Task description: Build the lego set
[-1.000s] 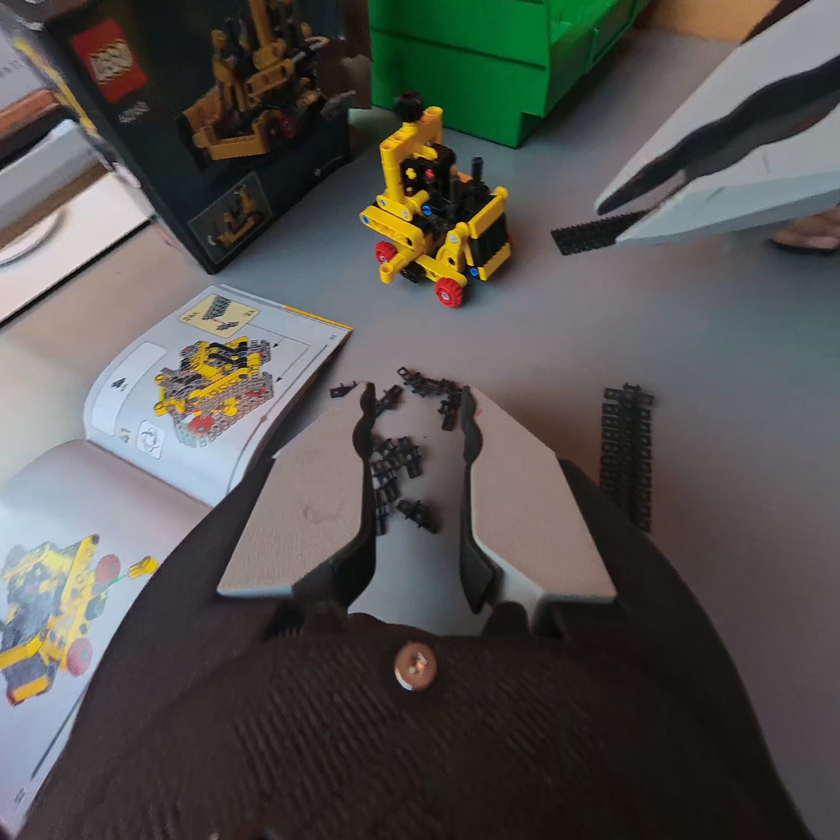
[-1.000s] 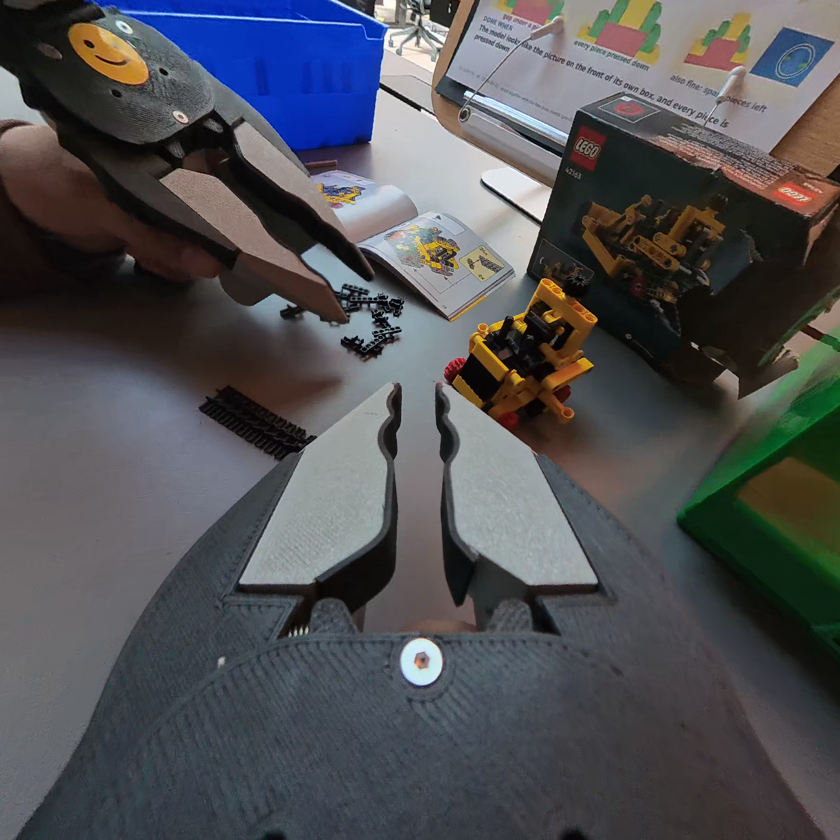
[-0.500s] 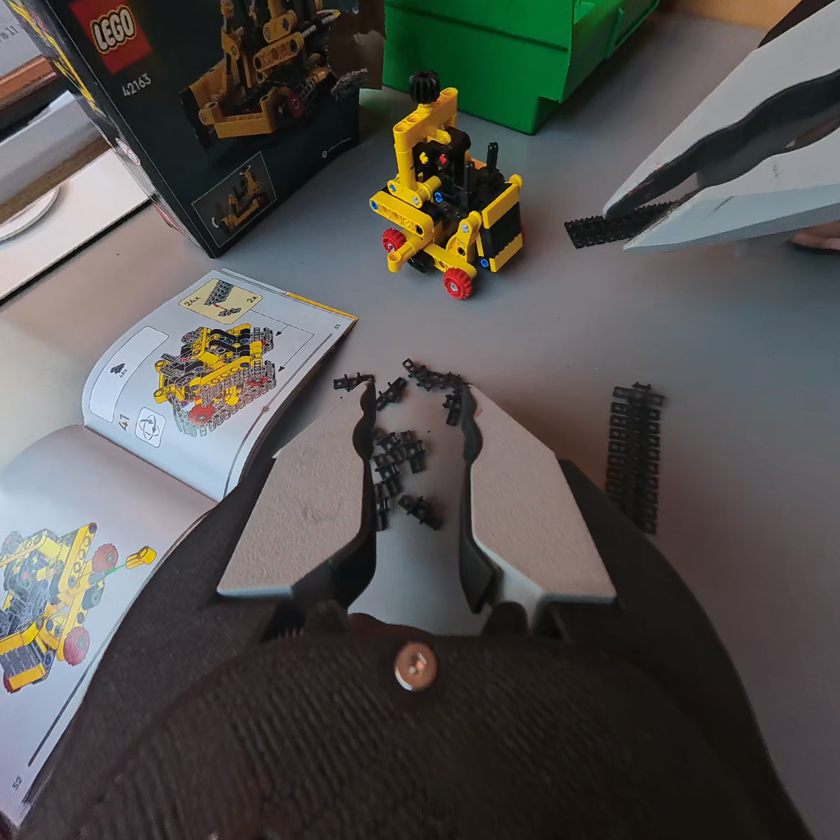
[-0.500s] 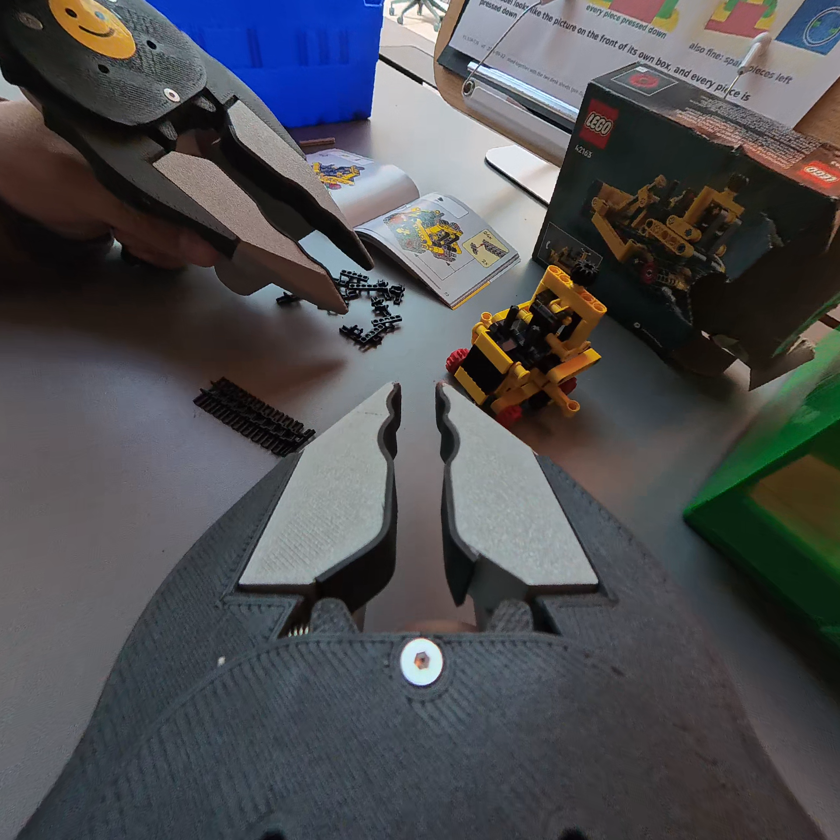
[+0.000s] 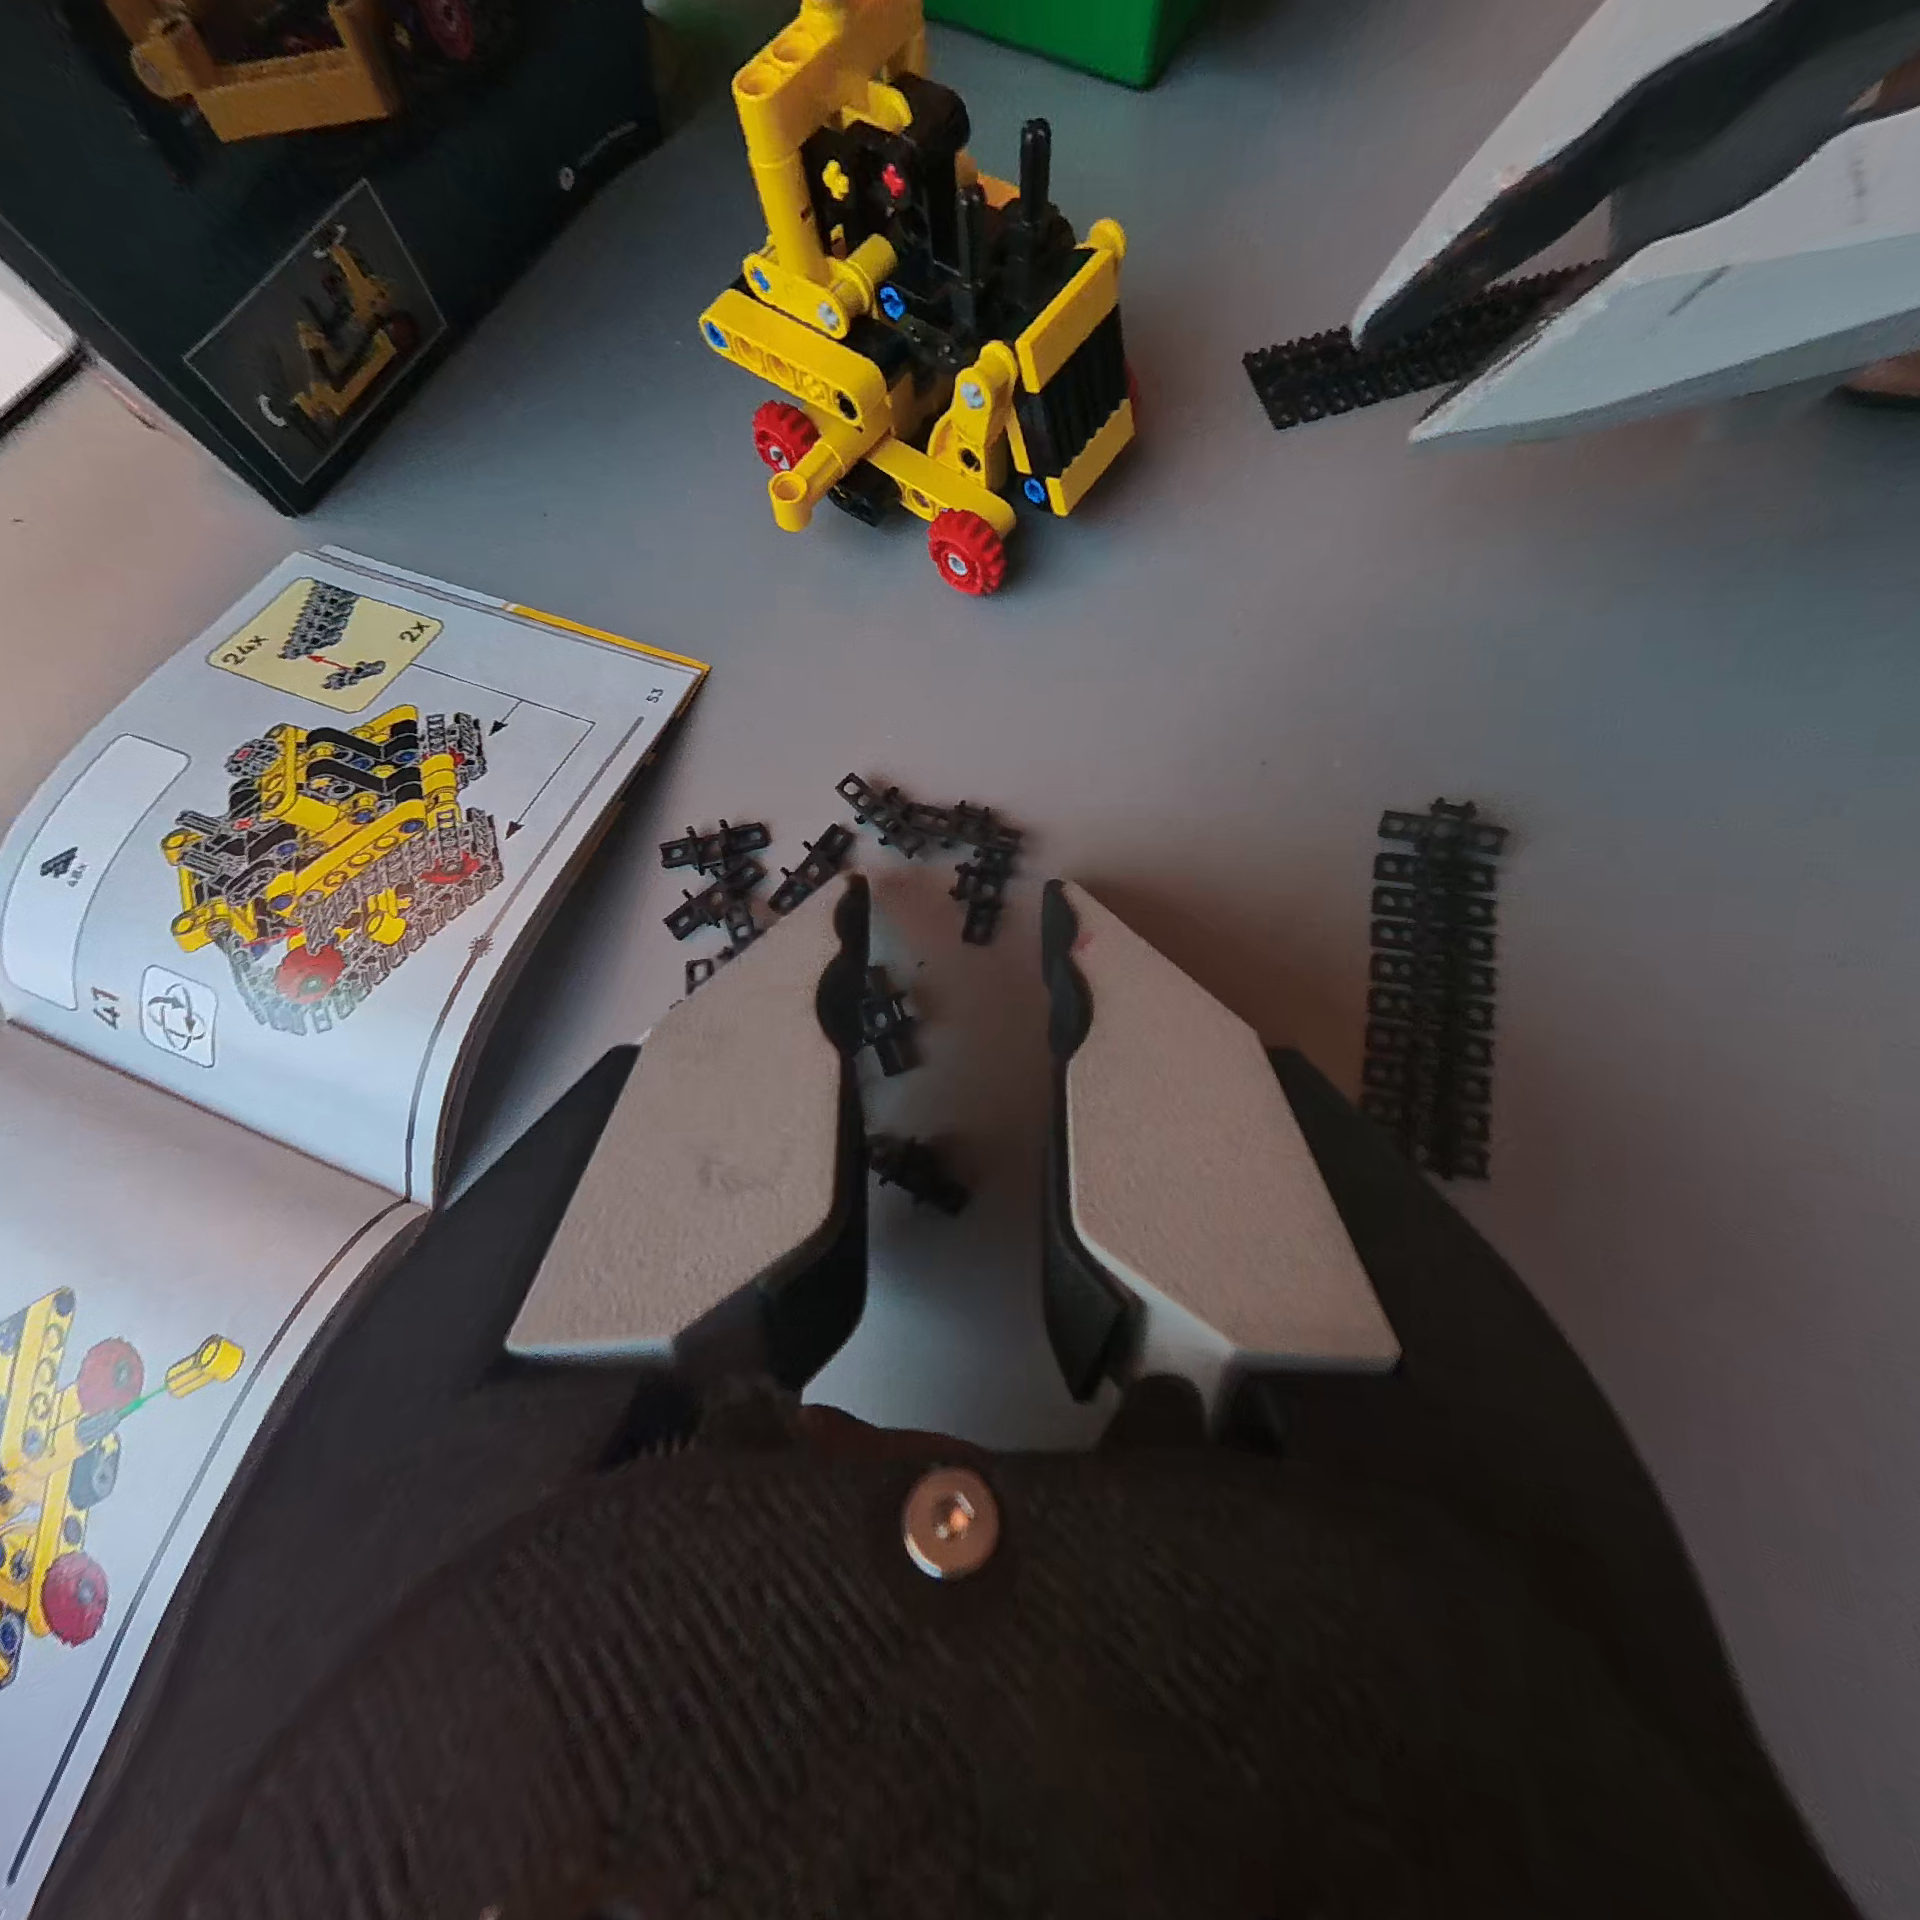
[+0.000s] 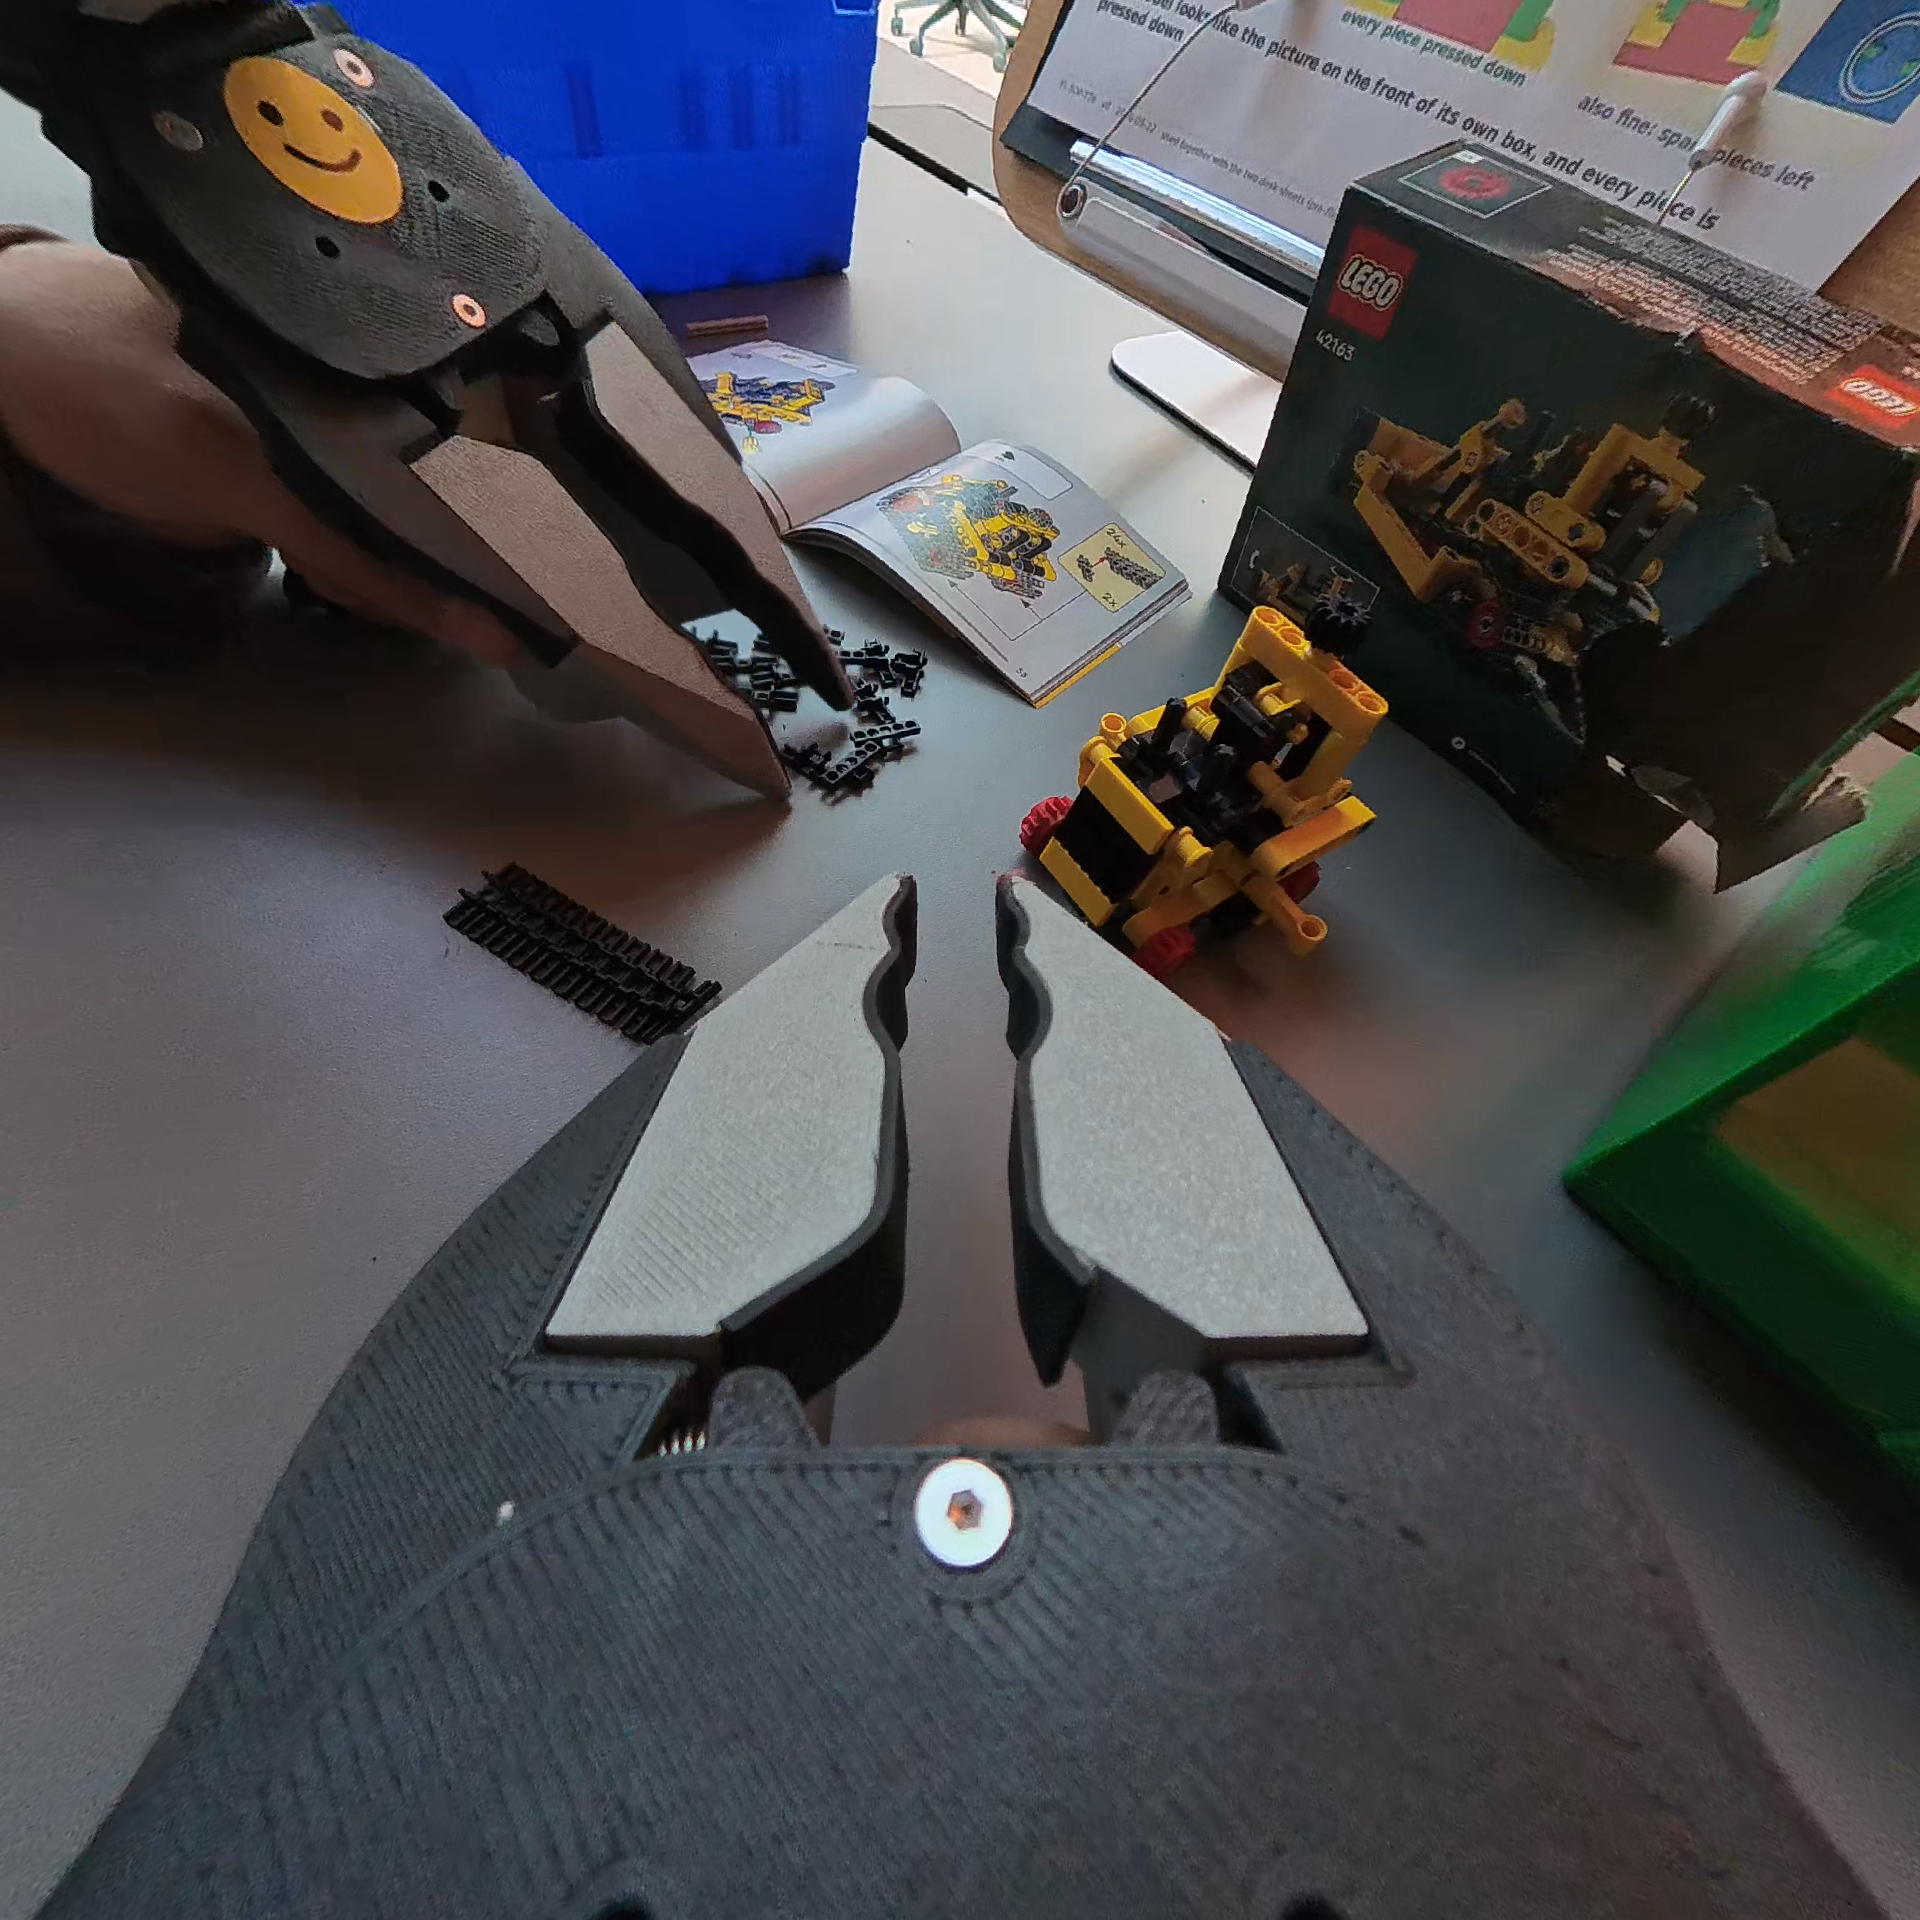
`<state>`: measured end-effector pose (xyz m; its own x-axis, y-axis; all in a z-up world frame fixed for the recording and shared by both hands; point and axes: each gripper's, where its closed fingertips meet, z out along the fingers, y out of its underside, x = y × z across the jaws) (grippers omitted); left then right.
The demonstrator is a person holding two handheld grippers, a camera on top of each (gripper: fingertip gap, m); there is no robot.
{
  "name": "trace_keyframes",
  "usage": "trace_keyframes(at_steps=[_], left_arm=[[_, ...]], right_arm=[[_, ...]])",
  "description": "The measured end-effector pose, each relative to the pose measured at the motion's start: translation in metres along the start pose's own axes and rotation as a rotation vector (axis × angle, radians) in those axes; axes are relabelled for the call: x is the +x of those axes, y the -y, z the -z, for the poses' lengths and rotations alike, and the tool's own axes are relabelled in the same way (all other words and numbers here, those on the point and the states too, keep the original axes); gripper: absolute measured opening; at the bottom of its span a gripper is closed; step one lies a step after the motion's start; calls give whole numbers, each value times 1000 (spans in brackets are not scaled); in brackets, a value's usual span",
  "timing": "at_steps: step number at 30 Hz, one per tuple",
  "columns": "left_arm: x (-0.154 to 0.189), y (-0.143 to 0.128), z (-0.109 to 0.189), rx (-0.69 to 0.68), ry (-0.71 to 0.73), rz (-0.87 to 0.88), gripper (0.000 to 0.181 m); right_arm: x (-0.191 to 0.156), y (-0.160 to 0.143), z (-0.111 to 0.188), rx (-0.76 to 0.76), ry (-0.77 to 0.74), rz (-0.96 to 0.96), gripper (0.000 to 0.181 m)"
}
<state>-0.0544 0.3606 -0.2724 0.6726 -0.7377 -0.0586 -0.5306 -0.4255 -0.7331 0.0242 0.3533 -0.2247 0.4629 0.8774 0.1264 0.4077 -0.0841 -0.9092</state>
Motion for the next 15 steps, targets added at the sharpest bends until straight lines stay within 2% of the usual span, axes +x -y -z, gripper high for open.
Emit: trace_keyframes(at_steps=[4,7,15], left_arm=[[0,0,-2,-4,-23,23,26],[3,0,-2,-7,-45,20,7],[23,5,-5,0,-82,-76,7]], right_arm=[[0,0,0,-1,0,0,12],[0,0,0,-1,0,2,12],[0,0,0,-2,0,3,12]])
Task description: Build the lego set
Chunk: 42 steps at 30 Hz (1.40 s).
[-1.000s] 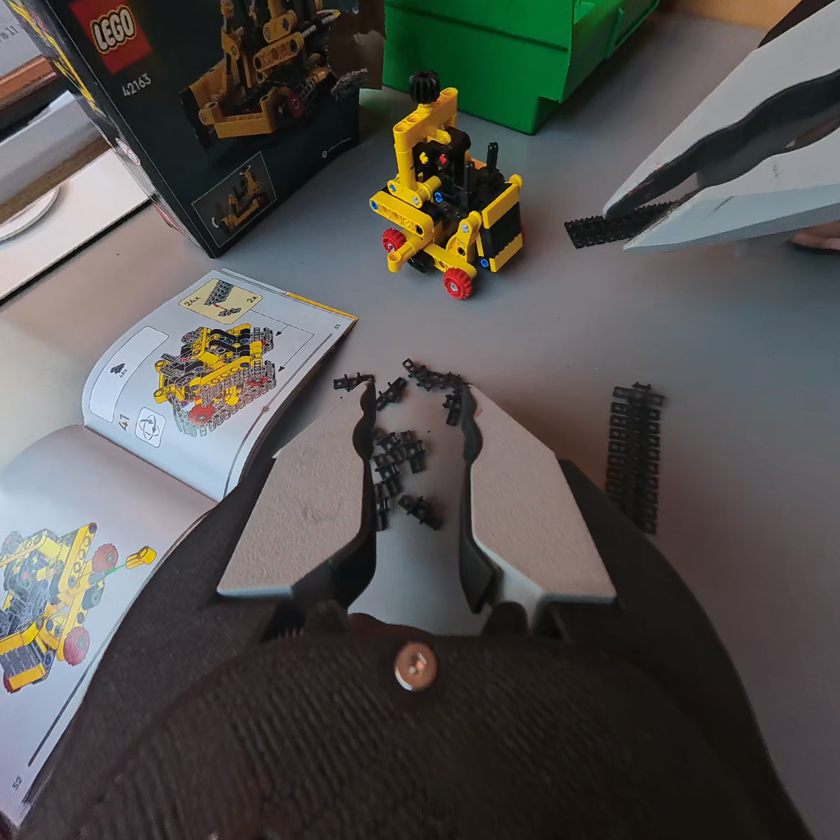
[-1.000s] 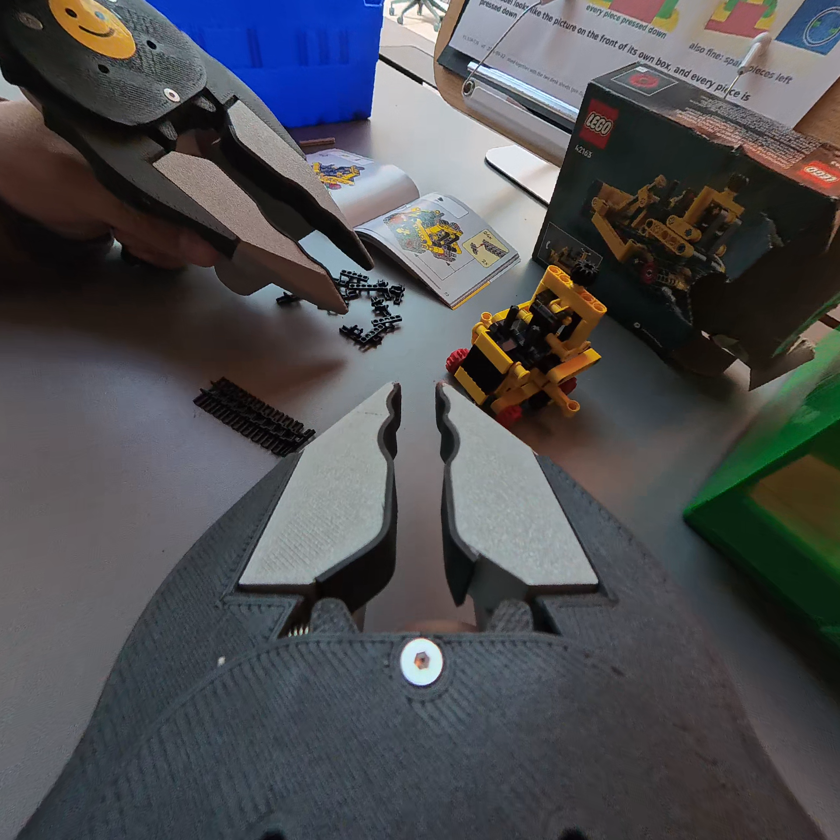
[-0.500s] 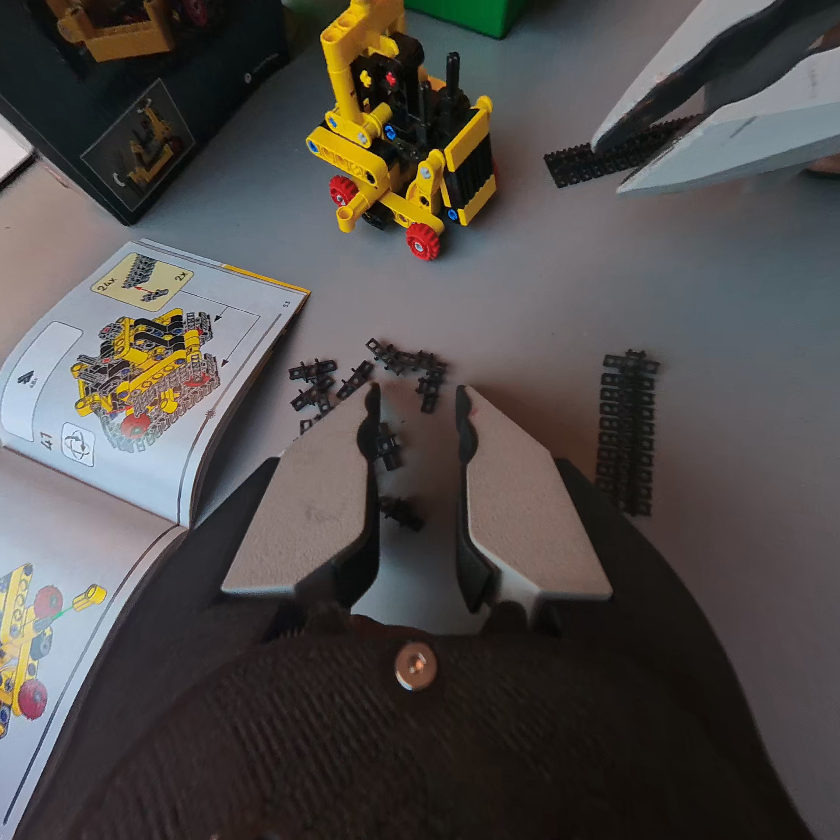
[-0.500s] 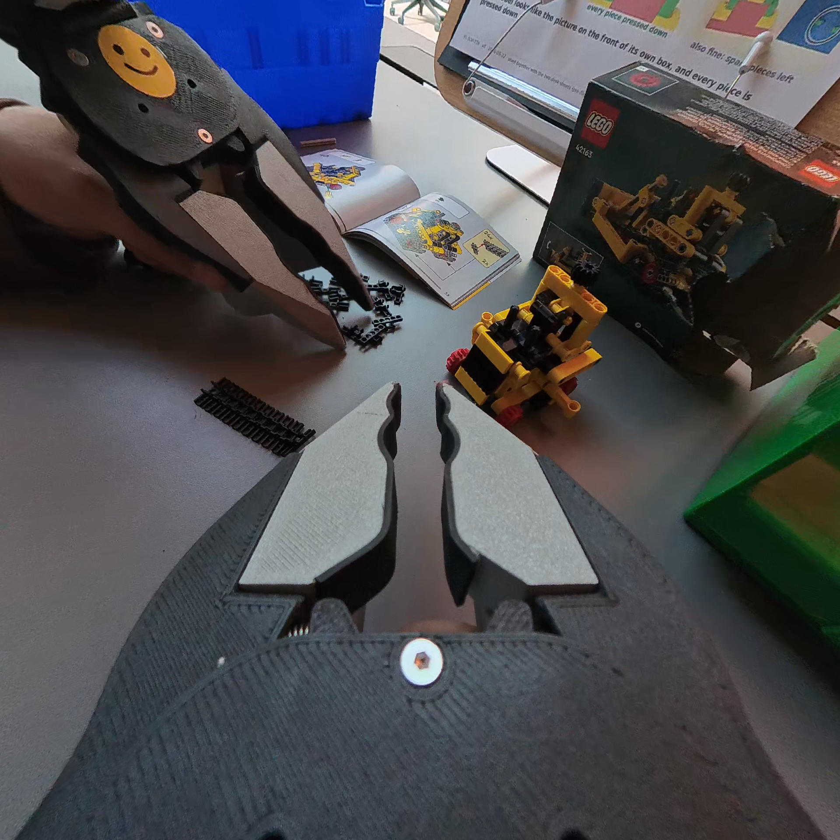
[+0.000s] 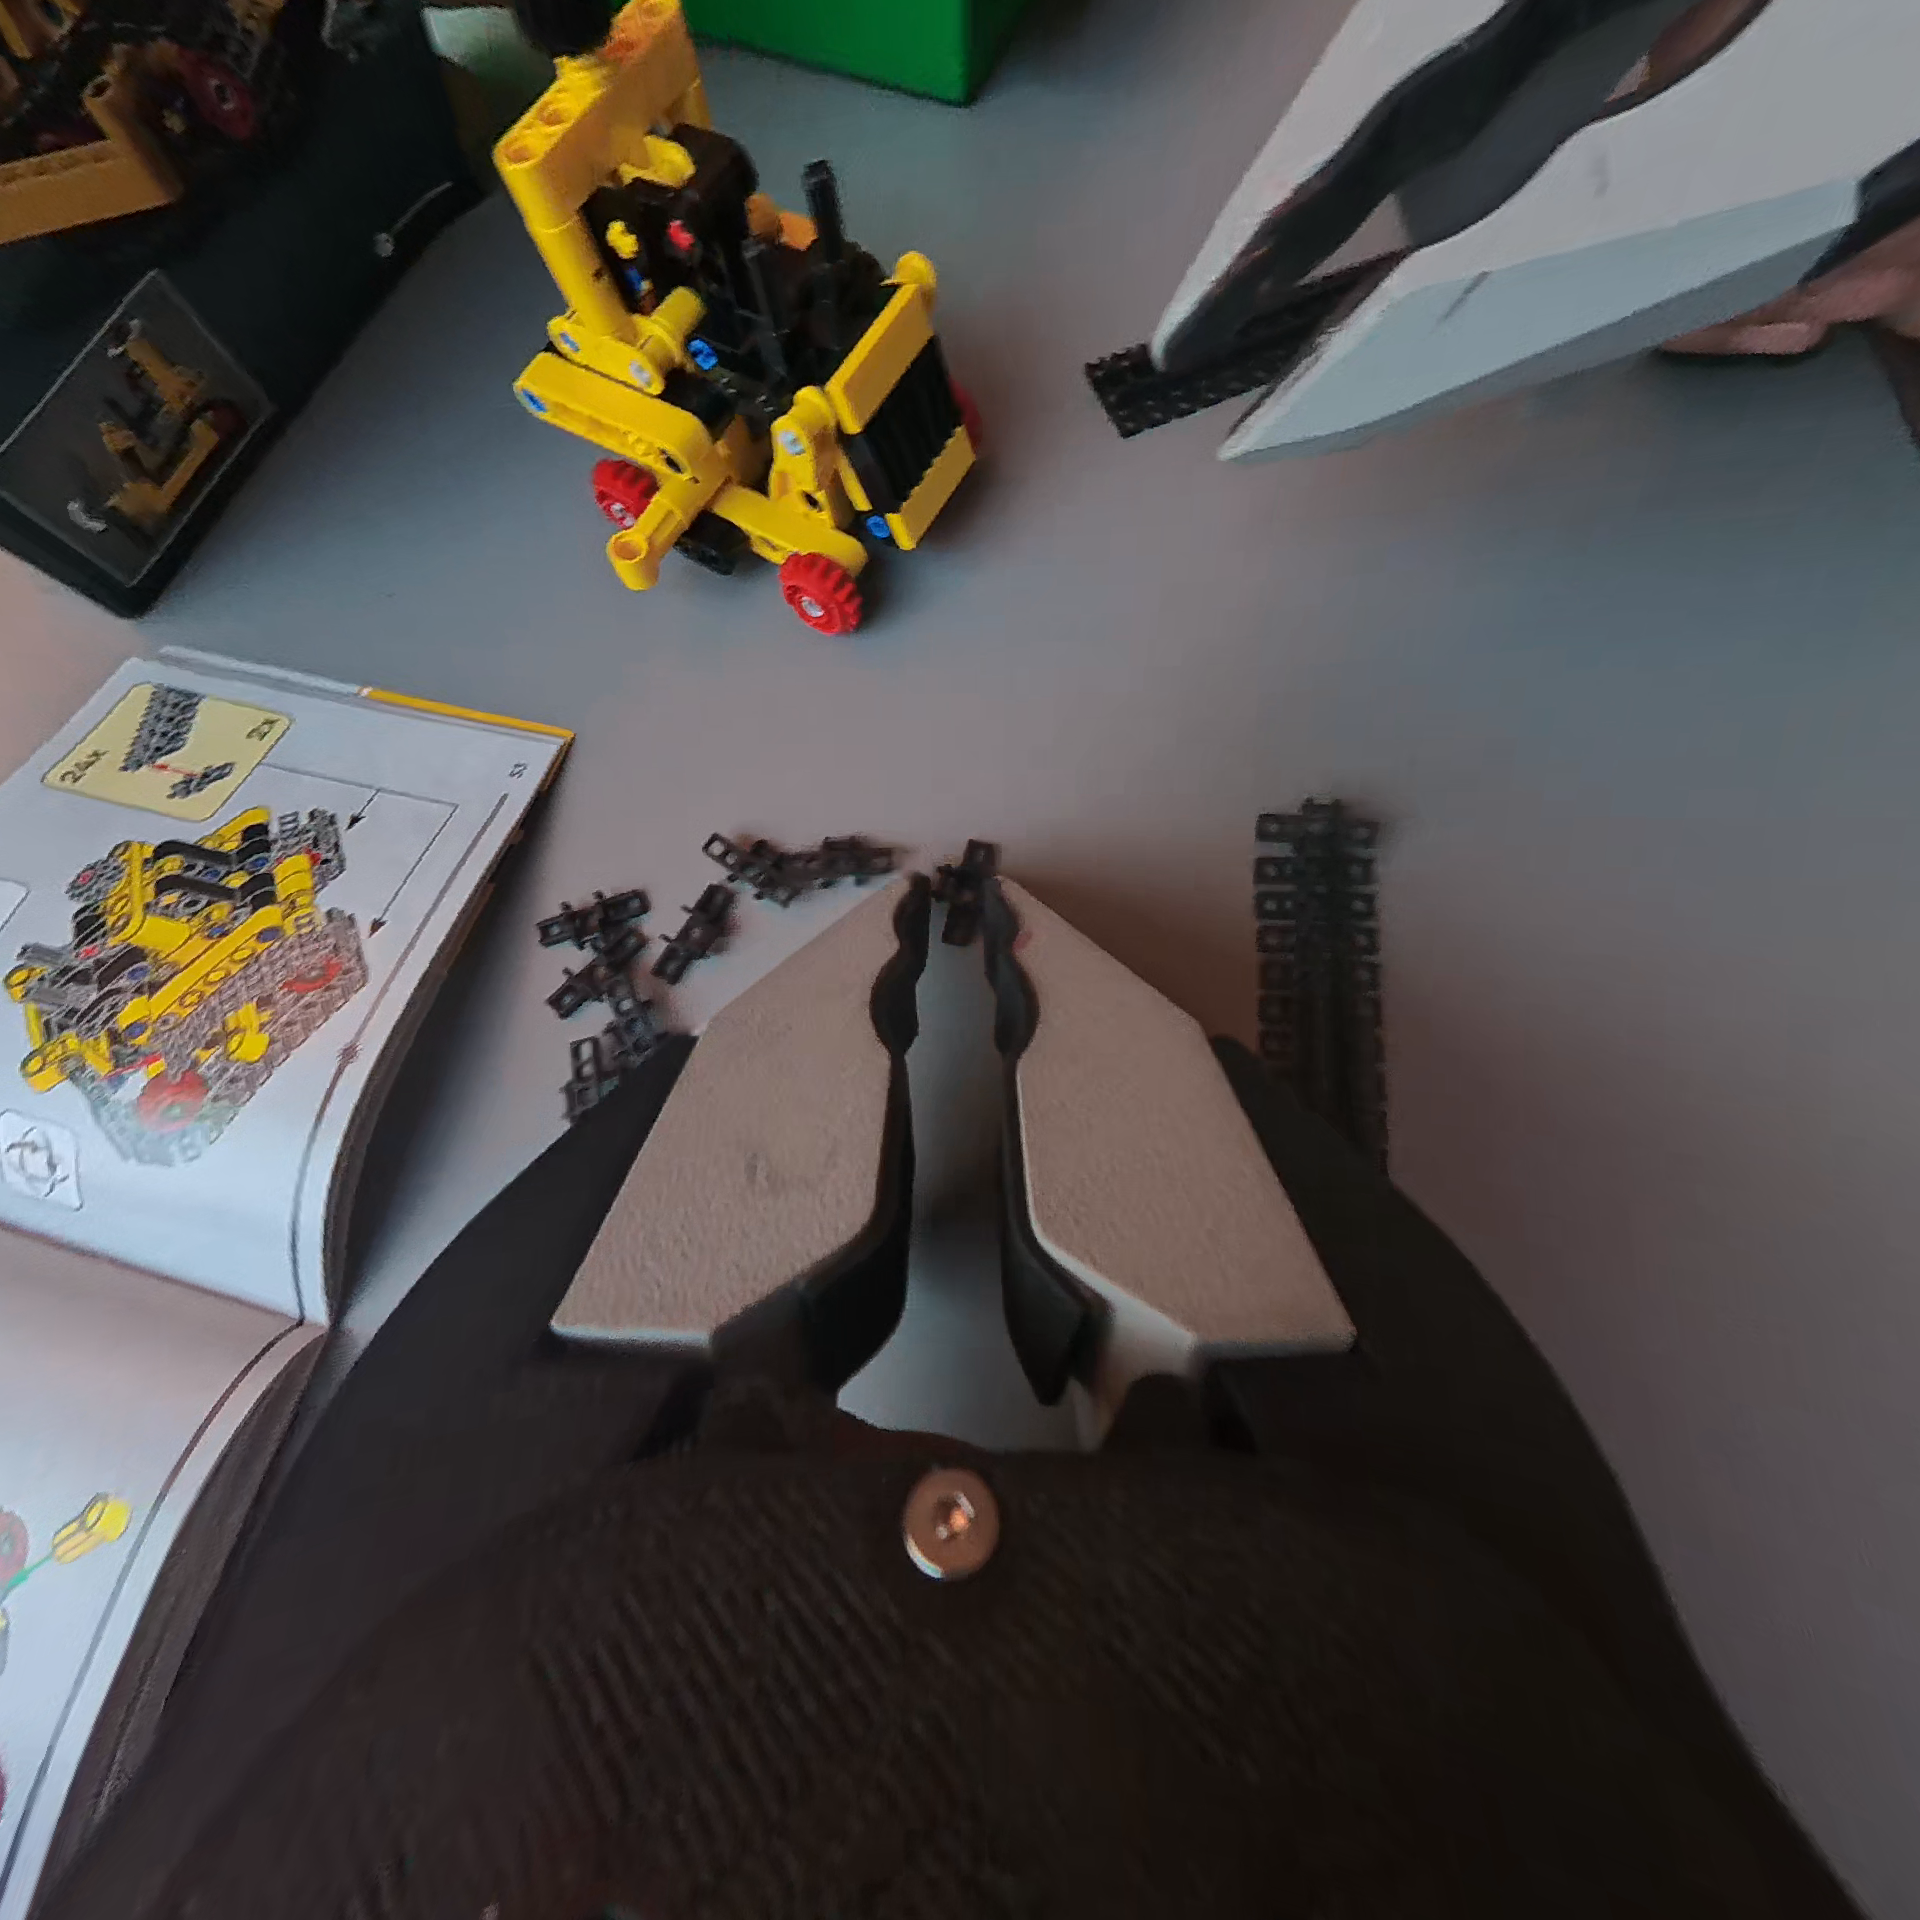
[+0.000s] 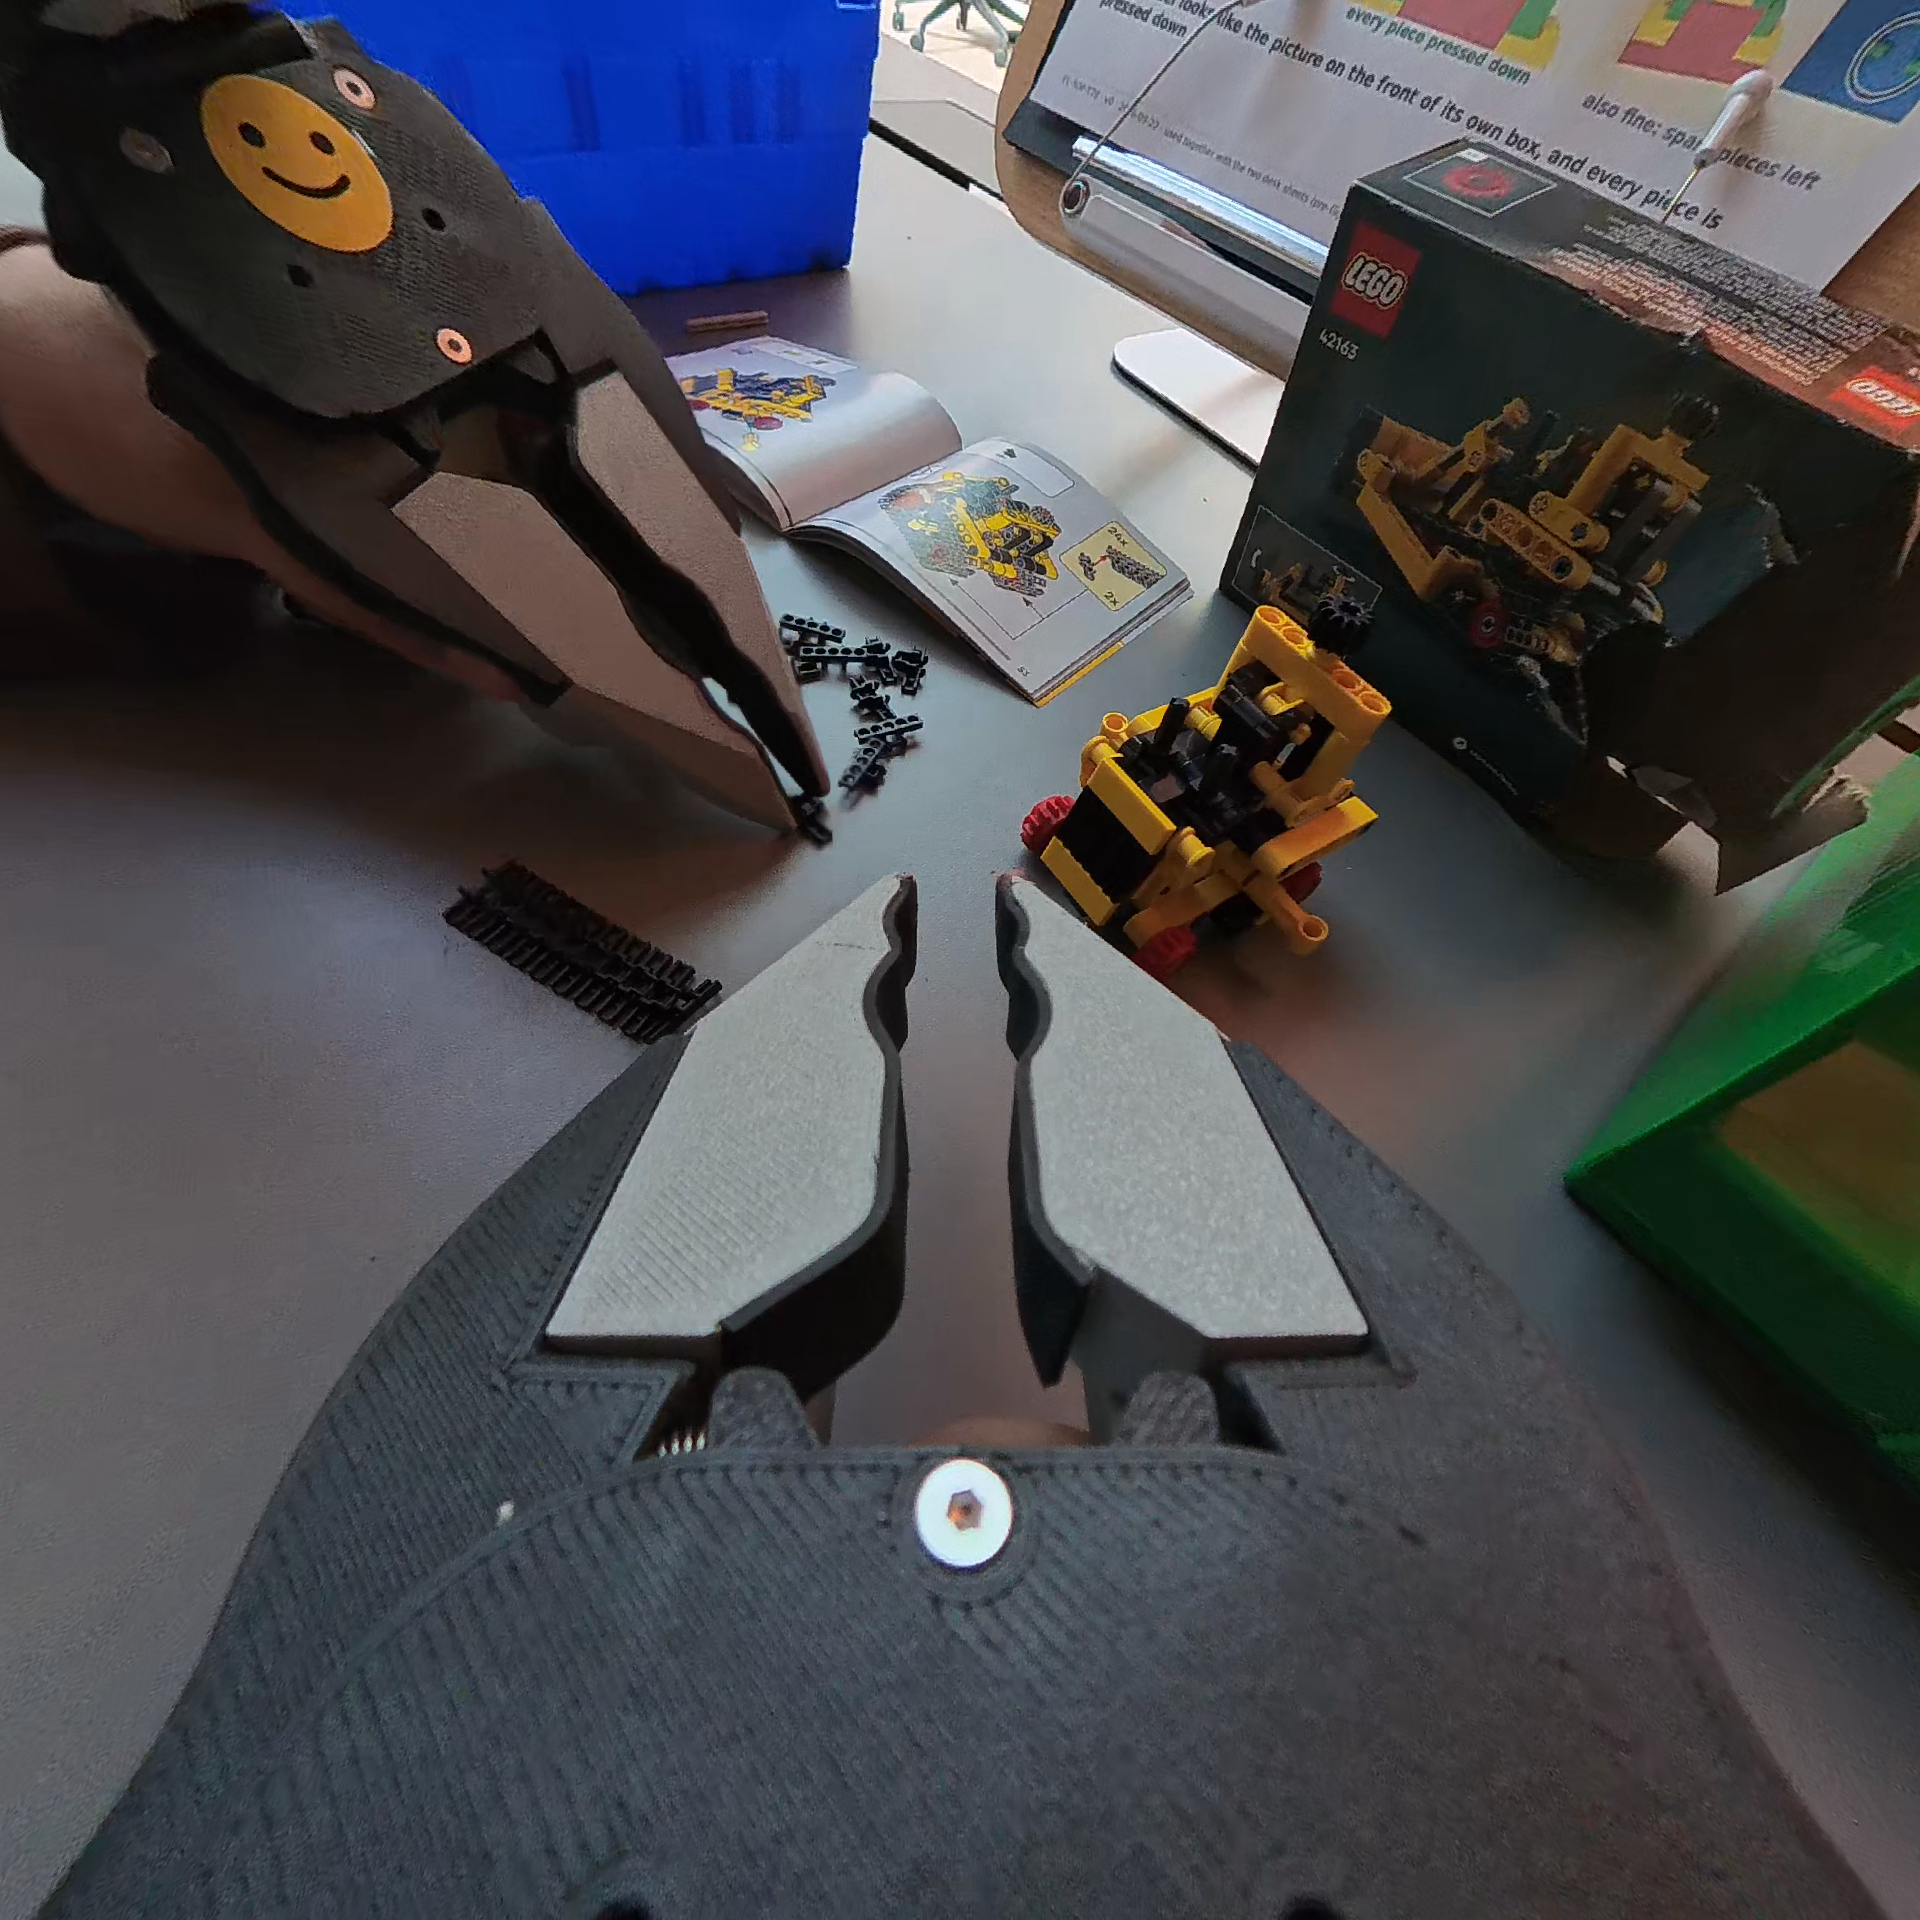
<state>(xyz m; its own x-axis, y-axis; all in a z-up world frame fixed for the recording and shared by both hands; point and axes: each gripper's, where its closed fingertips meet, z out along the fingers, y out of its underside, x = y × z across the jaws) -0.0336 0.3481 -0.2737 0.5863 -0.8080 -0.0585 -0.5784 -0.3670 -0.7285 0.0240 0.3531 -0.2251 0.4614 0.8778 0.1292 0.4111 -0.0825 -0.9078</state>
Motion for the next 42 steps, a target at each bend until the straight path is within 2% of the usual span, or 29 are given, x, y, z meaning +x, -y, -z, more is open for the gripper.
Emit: trace_keyframes(at_steps=[10,12,14,17,19,21,24,27,30,35,41,42], left_arm=[[38,20,-18,7,-95,-77,7],[38,24,-18,22,-90,-69,17],[32,33,-12,96,-78,-31,18],[12,51,13,289,3,61,12],[1,48,24,323,32,94,10],[-5,38,22,276,16,135,13],[-7,36,21,266,-1,170,16],[11,26,13,170,-77,128,24],[27,9,8,52,-115,55,29],[47,13,13,63,-170,0,24],[63,7,-3,-13,-193,-64,27],[65,9,-4,-5,-197,-77,22]], right_arm=[[0,1,1,5,2,4,12],[-1,1,1,8,1,6,12],[-1,1,1,11,2,8,12],[-2,1,1,8,9,12,12],[-3,1,1,6,12,15,11],[-4,0,1,1,18,17,12],[-6,-2,-1,-15,36,21,13],[-6,-6,-5,-50,45,6,16],[-10,-10,-7,-79,93,-12,11],[-19,-16,-14,-139,202,-30,14],[-19,-22,-26,-205,265,-27,14],[-20,-25,-29,-228,279,-17,14]])
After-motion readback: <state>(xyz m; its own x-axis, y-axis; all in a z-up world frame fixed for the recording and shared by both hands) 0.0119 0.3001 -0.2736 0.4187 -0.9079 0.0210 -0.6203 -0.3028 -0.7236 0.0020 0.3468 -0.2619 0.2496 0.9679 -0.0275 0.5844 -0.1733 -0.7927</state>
